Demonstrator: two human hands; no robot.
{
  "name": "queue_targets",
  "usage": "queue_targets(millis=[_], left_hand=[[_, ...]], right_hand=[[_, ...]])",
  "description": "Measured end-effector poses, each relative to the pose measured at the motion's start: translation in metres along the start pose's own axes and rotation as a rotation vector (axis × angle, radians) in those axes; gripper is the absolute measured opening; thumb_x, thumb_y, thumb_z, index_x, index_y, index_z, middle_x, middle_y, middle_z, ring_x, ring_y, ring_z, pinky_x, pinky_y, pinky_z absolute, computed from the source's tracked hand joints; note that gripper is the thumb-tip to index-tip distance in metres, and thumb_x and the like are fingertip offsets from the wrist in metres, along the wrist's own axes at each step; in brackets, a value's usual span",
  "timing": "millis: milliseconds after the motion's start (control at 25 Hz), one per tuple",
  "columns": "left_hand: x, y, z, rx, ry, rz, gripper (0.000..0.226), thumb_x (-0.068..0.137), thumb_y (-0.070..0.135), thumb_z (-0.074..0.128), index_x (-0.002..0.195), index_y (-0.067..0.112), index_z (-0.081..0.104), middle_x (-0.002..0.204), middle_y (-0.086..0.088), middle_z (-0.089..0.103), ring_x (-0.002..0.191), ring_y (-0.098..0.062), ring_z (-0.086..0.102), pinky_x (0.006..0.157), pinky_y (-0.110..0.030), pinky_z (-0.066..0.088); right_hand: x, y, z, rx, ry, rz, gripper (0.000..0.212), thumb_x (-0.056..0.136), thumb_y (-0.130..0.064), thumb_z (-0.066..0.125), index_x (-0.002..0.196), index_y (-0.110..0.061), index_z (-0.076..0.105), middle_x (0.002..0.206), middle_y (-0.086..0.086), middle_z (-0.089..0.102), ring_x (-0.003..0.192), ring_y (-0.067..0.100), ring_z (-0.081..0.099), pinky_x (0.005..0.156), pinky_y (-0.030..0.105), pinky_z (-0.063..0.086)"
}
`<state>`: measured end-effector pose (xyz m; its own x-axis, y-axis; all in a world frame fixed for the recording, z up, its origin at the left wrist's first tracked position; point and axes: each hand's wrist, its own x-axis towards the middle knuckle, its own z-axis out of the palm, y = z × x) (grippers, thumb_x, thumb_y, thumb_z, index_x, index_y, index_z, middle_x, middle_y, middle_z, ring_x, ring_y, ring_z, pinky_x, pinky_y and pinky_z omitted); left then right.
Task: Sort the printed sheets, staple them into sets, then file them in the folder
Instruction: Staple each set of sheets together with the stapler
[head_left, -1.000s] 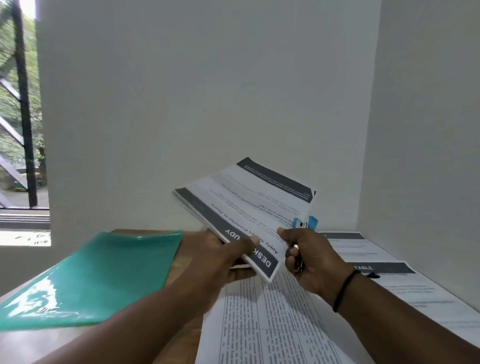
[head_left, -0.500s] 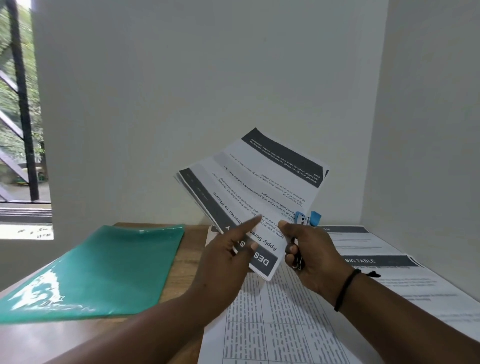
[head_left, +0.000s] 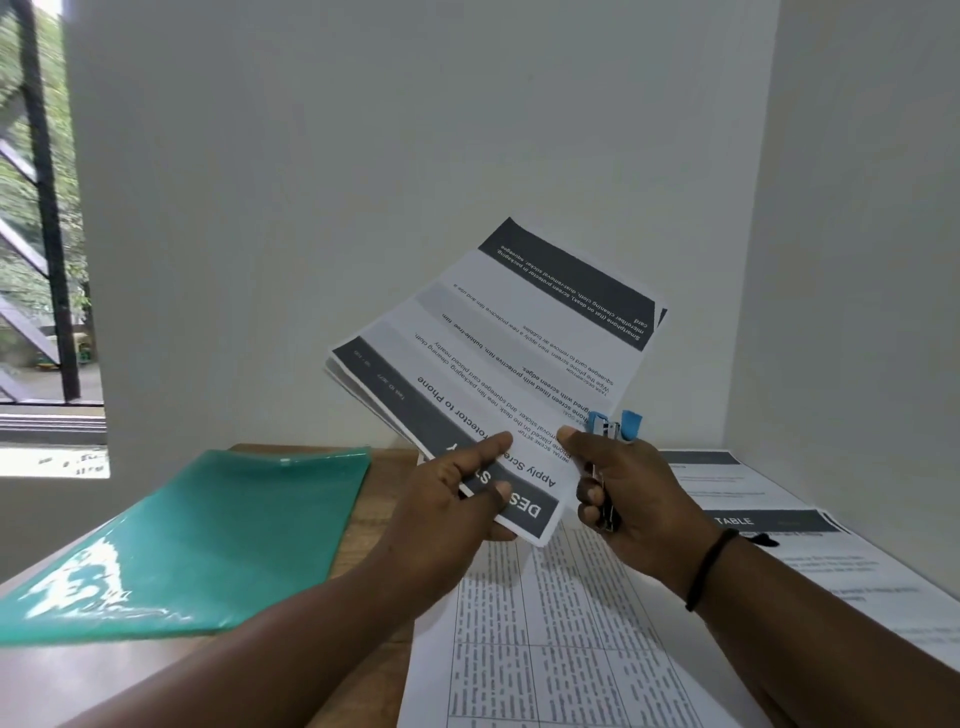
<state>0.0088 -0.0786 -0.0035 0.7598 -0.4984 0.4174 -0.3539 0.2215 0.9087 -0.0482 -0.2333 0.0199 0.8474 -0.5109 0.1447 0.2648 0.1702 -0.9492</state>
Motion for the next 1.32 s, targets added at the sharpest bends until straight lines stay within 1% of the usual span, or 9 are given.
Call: queue_targets(millis=[160, 240, 320, 440, 600, 720, 880, 1200, 1320], left_hand=[[0.009, 0.006, -0.013, 0.002, 0.115, -0.002, 0.041, 0.091, -0.002, 0.06, 0.115, 0.031, 0.064, 0.118, 0.002, 0.065, 0.085, -0.015, 0.073, 0.067, -0.028, 0.061], [0.013, 0.011, -0.022, -0.001, 0.166, 0.042, 0.043, 0.09, -0.003, 0.06, 0.118, 0.03, 0.062, 0.118, -0.001, 0.066, 0.087, -0.018, 0.073, 0.07, -0.032, 0.062], [0.015, 0.018, -0.029, -0.032, 0.191, 0.071, 0.047, 0.088, -0.002, 0.062, 0.124, 0.028, 0.058, 0.114, -0.001, 0.068, 0.083, -0.018, 0.074, 0.07, -0.033, 0.062], [0.015, 0.023, -0.035, -0.054, 0.222, 0.106, 0.056, 0.082, -0.001, 0.069, 0.131, 0.024, 0.057, 0.1, 0.003, 0.073, 0.078, -0.016, 0.074, 0.068, -0.03, 0.061], [0.015, 0.024, -0.035, -0.048, 0.21, 0.13, 0.059, 0.08, -0.001, 0.071, 0.131, 0.024, 0.056, 0.1, -0.001, 0.074, 0.079, -0.019, 0.074, 0.066, -0.029, 0.061], [0.015, 0.02, -0.032, -0.023, 0.182, 0.109, 0.061, 0.079, -0.001, 0.073, 0.132, 0.024, 0.055, 0.101, -0.004, 0.074, 0.078, -0.021, 0.074, 0.069, -0.033, 0.061], [0.019, 0.011, -0.032, -0.027, 0.171, 0.011, 0.063, 0.079, 0.001, 0.074, 0.134, 0.024, 0.055, 0.096, -0.005, 0.074, 0.073, -0.02, 0.073, 0.063, -0.028, 0.06], [0.018, -0.004, -0.028, 0.218, 0.09, 0.069, 0.072, 0.08, 0.01, 0.077, 0.139, 0.036, 0.046, 0.11, 0.014, 0.061, 0.093, -0.015, 0.069, 0.077, -0.037, 0.061], [0.018, -0.007, -0.028, 0.243, 0.07, 0.078, 0.073, 0.08, 0.014, 0.077, 0.139, 0.04, 0.044, 0.114, 0.015, 0.058, 0.098, -0.016, 0.067, 0.078, -0.037, 0.061]], right_hand=[[0.004, -0.011, -0.012, -0.235, -0.161, 0.125, 0.038, 0.089, -0.048, 0.056, 0.103, -0.013, 0.062, 0.062, -0.002, 0.054, 0.043, 0.01, 0.034, 0.04, 0.02, 0.029], [0.005, -0.013, -0.014, -0.172, -0.275, 0.195, 0.046, 0.091, -0.041, 0.045, 0.113, -0.004, 0.059, 0.069, 0.005, 0.052, 0.048, 0.015, 0.04, 0.046, 0.024, 0.033], [0.003, -0.009, -0.011, -0.26, -0.311, 0.13, 0.038, 0.095, -0.024, 0.042, 0.114, 0.004, 0.058, 0.079, 0.012, 0.057, 0.056, 0.019, 0.05, 0.053, 0.033, 0.043], [-0.009, 0.0, 0.001, -0.56, -0.324, -0.06, 0.011, 0.095, -0.019, 0.055, 0.101, -0.013, 0.063, 0.091, 0.014, 0.067, 0.07, 0.021, 0.06, 0.067, 0.043, 0.054], [-0.019, 0.008, 0.012, -0.667, -0.348, -0.251, 0.014, 0.093, -0.026, 0.059, 0.106, -0.024, 0.056, 0.098, 0.003, 0.072, 0.073, 0.017, 0.069, 0.064, 0.028, 0.052], [-0.02, 0.005, 0.013, -0.524, -0.314, -0.314, 0.015, 0.091, -0.023, 0.061, 0.105, -0.02, 0.056, 0.096, 0.004, 0.072, 0.072, 0.017, 0.066, 0.061, 0.021, 0.05], [-0.015, 0.003, 0.007, -0.355, -0.345, -0.175, 0.021, 0.084, -0.02, 0.067, 0.103, -0.015, 0.06, 0.082, 0.008, 0.067, 0.066, 0.016, 0.06, 0.064, 0.028, 0.054], [-0.006, 0.004, 0.003, -0.196, -0.328, 0.051, 0.013, 0.091, -0.004, 0.053, 0.101, -0.003, 0.062, 0.081, 0.009, 0.067, 0.069, 0.022, 0.059, 0.057, 0.03, 0.048], [-0.006, 0.003, 0.002, -0.123, -0.34, 0.096, 0.017, 0.088, -0.006, 0.057, 0.104, -0.001, 0.062, 0.079, 0.01, 0.065, 0.068, 0.022, 0.06, 0.056, 0.028, 0.051]])
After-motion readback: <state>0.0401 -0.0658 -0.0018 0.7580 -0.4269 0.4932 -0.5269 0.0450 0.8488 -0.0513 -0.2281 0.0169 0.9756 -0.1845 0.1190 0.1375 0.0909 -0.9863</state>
